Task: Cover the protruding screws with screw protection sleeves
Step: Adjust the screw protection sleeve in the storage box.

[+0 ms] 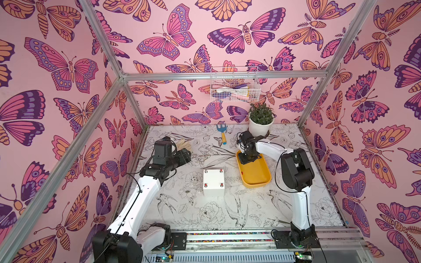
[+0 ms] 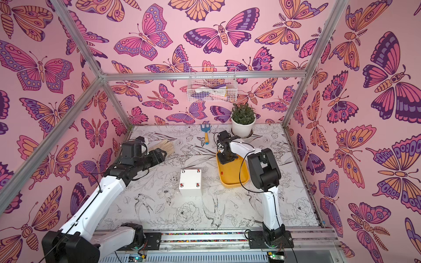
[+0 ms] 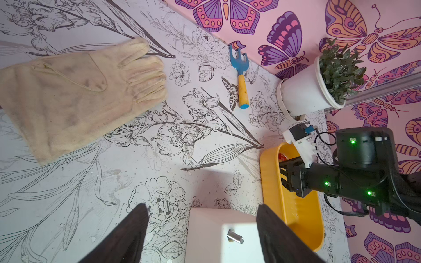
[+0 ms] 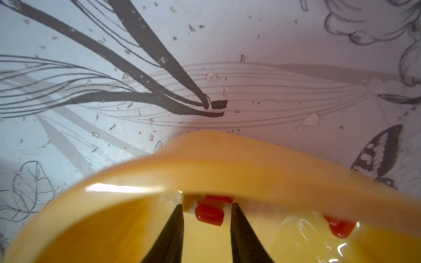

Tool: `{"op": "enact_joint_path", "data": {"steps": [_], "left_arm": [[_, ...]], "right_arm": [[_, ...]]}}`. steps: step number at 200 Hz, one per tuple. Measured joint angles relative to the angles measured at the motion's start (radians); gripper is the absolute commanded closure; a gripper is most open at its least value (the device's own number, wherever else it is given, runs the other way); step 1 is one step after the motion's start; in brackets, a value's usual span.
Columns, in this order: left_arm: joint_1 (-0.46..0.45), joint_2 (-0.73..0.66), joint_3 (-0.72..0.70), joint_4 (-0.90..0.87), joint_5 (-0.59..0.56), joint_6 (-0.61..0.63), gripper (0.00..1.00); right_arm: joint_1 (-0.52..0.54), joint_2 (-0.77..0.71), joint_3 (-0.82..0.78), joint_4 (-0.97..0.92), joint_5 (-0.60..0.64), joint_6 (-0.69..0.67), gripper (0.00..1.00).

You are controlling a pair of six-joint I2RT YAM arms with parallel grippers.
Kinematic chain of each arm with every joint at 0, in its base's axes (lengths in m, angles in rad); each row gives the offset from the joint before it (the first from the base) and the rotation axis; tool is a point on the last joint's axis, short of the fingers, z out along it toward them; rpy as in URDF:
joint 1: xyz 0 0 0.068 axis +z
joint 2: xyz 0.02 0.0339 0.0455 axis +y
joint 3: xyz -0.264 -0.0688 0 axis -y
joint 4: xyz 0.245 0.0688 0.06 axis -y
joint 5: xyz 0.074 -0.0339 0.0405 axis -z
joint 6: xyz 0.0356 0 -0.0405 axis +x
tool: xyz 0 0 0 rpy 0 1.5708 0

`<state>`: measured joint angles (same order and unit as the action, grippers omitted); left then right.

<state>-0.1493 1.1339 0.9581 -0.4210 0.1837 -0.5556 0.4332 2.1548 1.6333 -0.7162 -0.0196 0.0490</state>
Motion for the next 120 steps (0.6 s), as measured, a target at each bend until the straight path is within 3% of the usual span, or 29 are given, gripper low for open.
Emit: {"op": "enact_joint_path", "data": {"steps": [120], "left_arm": [[0.008, -0.01, -0.018, 0.0, 0.003, 0.0, 0.23]], "right_arm": [[-0.002, 0.008, 0.009, -0.012, 0.0, 0.043, 0.76]]}}
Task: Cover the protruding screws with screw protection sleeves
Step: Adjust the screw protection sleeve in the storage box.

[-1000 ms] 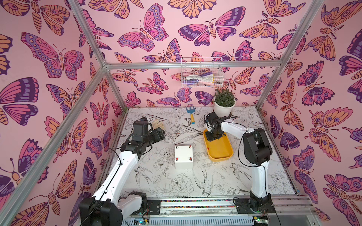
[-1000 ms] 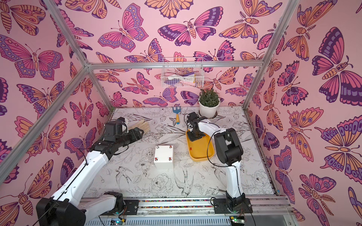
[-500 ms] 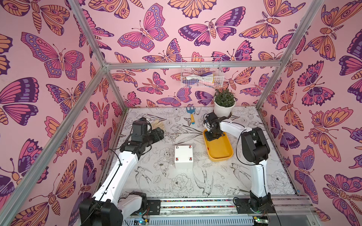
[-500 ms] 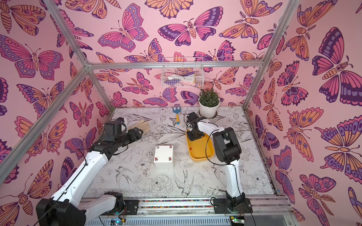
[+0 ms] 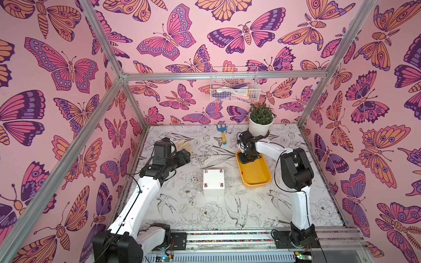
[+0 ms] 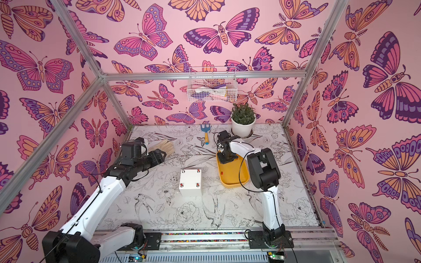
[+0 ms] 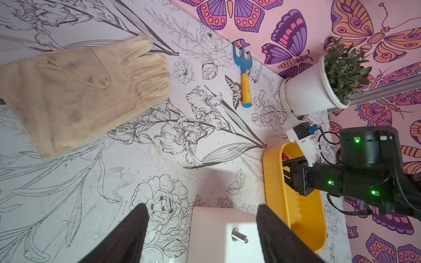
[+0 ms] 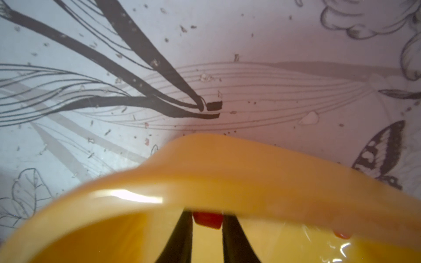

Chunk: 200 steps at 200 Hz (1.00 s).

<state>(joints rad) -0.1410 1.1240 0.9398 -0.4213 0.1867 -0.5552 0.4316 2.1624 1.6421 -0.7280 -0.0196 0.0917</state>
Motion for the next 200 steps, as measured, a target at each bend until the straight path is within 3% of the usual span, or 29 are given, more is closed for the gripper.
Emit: {"op": "enact_joint_path", "data": {"steps": [84, 112, 167, 200], "left_arm": [[0.012, -0.056, -0.022, -0.003, 0.025, 0.004, 0.23], [0.012, -0.084, -0.031, -0.003, 0.042, 0.005, 0.23], [0.012, -0.115, -0.043, -0.006, 0.093, 0.01, 0.23], [0.012, -0.115, -0.043, -0.006, 0.117, 0.014, 0.23]], "right_arm": [[-0.006, -0.098, -0.043, -0.048, 0.02, 0.172, 0.82], [-0.006, -0.146, -0.071, -0.069, 0.03, 0.294, 0.82], [0.0, -0.295, -0.298, -0.047, 0.074, 0.573, 0.82], [0.001, -0.309, -0.343, -0.014, 0.101, 0.677, 0.82]]}}
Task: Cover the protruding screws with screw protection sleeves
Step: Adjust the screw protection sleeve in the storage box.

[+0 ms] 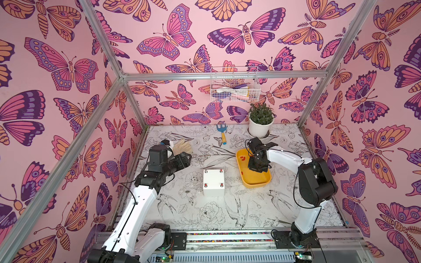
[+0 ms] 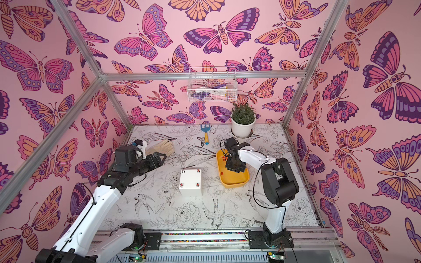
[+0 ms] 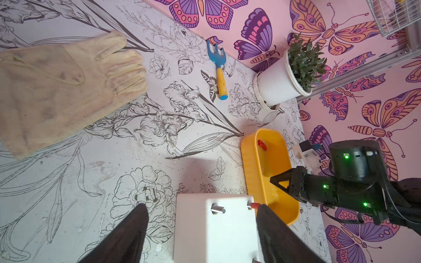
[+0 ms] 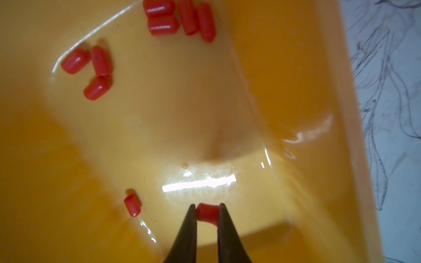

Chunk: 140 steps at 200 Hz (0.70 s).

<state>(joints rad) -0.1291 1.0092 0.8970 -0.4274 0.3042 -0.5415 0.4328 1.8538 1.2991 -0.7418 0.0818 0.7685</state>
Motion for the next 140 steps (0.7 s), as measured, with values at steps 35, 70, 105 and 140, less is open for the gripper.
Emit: {"op": "enact_joint_path", "data": {"steps": [35, 70, 105, 140], "left_arm": [[0.0, 0.0, 0.0, 0.0, 0.007, 0.0, 0.22], [0.0, 0.0, 0.0, 0.0, 0.006, -0.001, 0.22], [0.0, -0.01, -0.003, -0.001, -0.003, -0.002, 0.22], [0.0, -0.02, -0.014, -0.008, -0.01, -0.007, 0.22]], "right_arm": [[0.0, 0.035, 0.002, 0.06, -0.001, 0.063, 0.82], [0.0, 0.105, 0.032, 0.077, -0.003, 0.088, 0.8], [0.0, 0.111, 0.054, 0.088, -0.004, 0.096, 0.74], [0.0, 0.113, 0.055, 0.093, -0.009, 0.096, 0.69]]}}
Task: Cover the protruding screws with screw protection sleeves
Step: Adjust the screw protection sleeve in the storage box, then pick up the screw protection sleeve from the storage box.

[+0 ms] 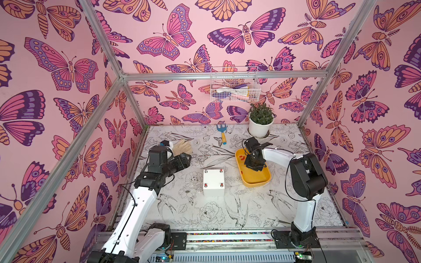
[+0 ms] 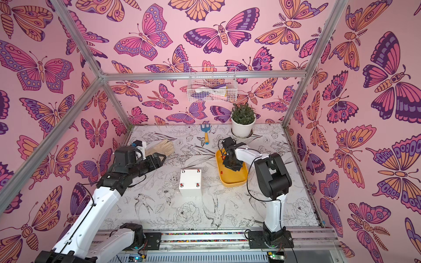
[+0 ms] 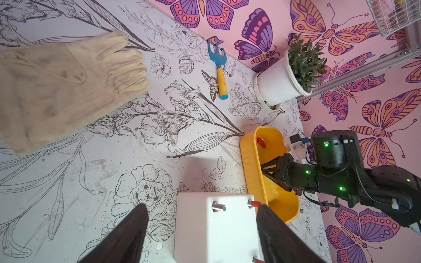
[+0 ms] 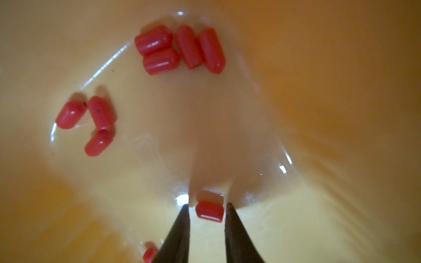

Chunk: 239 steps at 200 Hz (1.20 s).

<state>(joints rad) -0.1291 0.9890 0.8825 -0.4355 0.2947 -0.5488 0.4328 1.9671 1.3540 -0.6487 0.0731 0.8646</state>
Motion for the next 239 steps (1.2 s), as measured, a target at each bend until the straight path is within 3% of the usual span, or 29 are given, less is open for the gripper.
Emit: {"op": "enact_joint_path", "data": {"steps": [90, 137, 179, 239], "left_arm": [[0.0, -0.034, -0.032, -0.008, -0.015, -0.02, 0.22], [0.0, -0.042, -0.035, -0.008, -0.03, -0.022, 0.23], [0.0, -0.042, -0.035, -0.008, -0.033, -0.022, 0.23], [0.0, -0.036, -0.034, -0.009, -0.034, -0.021, 0.23]], "right_arm": [[0.0, -0.021, 0.037, -0.073, 0.01, -0.092, 0.65], [-0.002, -0.019, 0.204, -0.166, -0.006, -0.358, 0.7], [-0.012, 0.06, 0.333, -0.212, -0.011, -0.628, 0.68], [-0.056, 0.161, 0.294, -0.228, -0.014, -0.756, 0.66]]}}
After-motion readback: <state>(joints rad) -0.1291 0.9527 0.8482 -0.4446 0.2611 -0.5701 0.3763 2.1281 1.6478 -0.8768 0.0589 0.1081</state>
